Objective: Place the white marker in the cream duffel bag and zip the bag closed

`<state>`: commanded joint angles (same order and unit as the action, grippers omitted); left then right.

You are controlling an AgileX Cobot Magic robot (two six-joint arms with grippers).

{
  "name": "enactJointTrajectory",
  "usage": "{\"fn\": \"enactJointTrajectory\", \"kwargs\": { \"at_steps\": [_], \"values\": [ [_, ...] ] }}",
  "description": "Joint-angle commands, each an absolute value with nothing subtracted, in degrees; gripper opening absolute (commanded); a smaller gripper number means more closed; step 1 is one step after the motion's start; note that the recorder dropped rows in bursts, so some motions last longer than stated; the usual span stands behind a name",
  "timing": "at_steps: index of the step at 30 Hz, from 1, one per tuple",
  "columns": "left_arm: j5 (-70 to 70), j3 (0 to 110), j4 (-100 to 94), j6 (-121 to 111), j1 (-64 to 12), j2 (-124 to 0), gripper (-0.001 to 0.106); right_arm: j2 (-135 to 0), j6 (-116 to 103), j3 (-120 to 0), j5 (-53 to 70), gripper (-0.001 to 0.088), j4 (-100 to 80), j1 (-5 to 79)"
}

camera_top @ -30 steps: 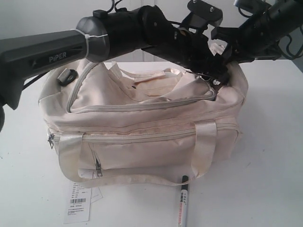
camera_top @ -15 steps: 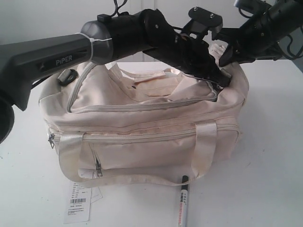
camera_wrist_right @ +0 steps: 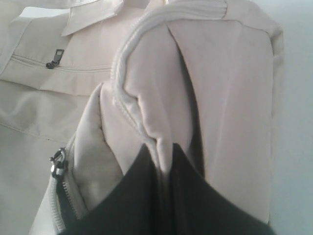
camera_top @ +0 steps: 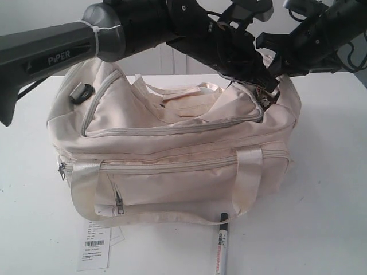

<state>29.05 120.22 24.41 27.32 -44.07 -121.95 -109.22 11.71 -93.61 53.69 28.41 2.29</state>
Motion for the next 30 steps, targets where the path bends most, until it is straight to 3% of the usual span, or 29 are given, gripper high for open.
{"fn": "enactJointTrajectory", "kwargs": {
  "at_steps": [30],
  "values": [
    [37.57, 120.02, 26.27, 26.80, -44.07, -117.31, 0.000, -109.22, 11.71, -93.61, 53.58, 0.0000, 28.41, 2.29]
  ]
}}
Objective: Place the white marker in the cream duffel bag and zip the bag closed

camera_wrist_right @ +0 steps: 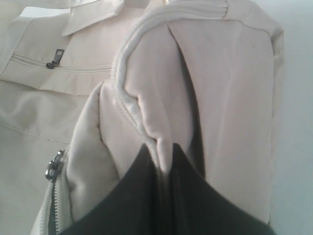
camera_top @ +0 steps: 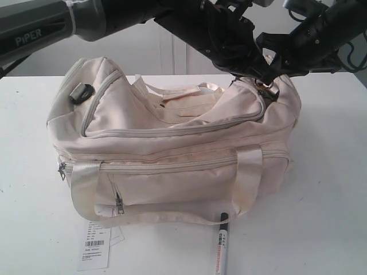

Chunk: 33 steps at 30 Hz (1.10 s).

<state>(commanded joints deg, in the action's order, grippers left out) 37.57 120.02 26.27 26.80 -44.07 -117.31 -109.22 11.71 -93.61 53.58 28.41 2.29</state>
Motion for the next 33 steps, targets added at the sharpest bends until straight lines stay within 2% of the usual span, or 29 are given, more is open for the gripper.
{"fn": "enactJointTrajectory", "kwargs": {
  "at_steps": [33],
  "values": [
    [50.85, 120.02, 26.13, 25.13, -47.57, -115.44, 0.000, -109.22, 11.71, -93.61, 53.58, 0.0000, 28.41, 2.29]
  ]
}}
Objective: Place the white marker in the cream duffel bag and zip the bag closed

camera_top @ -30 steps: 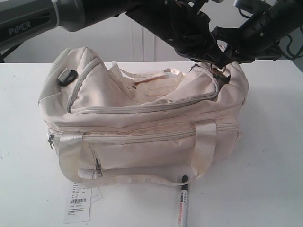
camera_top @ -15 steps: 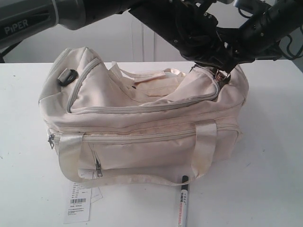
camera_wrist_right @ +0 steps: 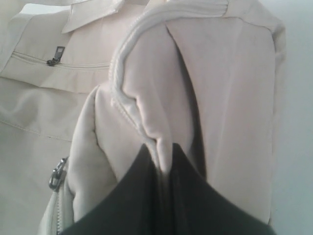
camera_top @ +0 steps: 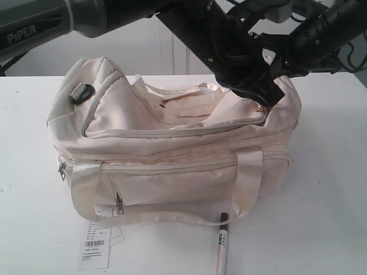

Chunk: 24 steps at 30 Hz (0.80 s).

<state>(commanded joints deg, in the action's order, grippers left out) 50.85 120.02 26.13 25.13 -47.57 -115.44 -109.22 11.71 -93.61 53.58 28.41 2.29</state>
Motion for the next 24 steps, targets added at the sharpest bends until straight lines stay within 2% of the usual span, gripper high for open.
{"fn": "enactJointTrajectory", "kwargs": {
  "at_steps": [24],
  "values": [
    [53.44, 120.02, 28.42, 25.01, -47.79, -112.04, 0.000, -109.22, 11.71, -93.61, 53.68, 0.0000, 28.41, 2.29]
  ]
}}
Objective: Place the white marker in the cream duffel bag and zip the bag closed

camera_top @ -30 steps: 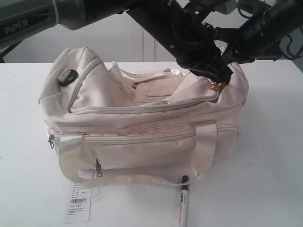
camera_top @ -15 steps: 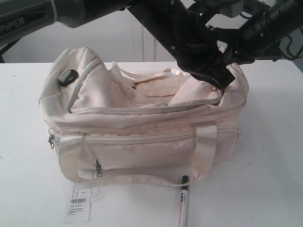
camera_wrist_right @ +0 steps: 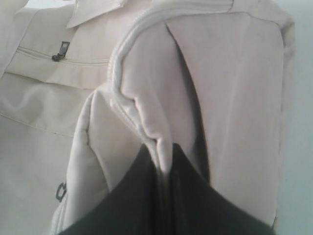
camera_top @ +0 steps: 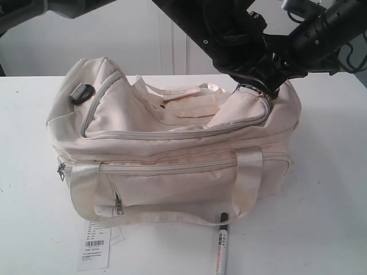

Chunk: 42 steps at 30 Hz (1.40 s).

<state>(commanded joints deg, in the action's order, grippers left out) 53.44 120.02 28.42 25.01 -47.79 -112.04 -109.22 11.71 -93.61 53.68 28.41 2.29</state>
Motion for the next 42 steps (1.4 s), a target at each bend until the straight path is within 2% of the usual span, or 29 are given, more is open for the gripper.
{"fn": "enactJointTrajectory", "kwargs": {
  "at_steps": [17, 42],
  "values": [
    [54.02, 119.97, 24.30, 25.32, -49.43, -112.04, 0.000, -109.22, 11.71, -93.61, 53.57, 0.0000, 28.41, 2.29],
    [47.21, 119.97, 21.72, 25.55, -49.43, -112.67, 0.000, -109.22, 11.71, -93.61, 53.42, 0.0000, 28.53, 2.29]
  ]
}}
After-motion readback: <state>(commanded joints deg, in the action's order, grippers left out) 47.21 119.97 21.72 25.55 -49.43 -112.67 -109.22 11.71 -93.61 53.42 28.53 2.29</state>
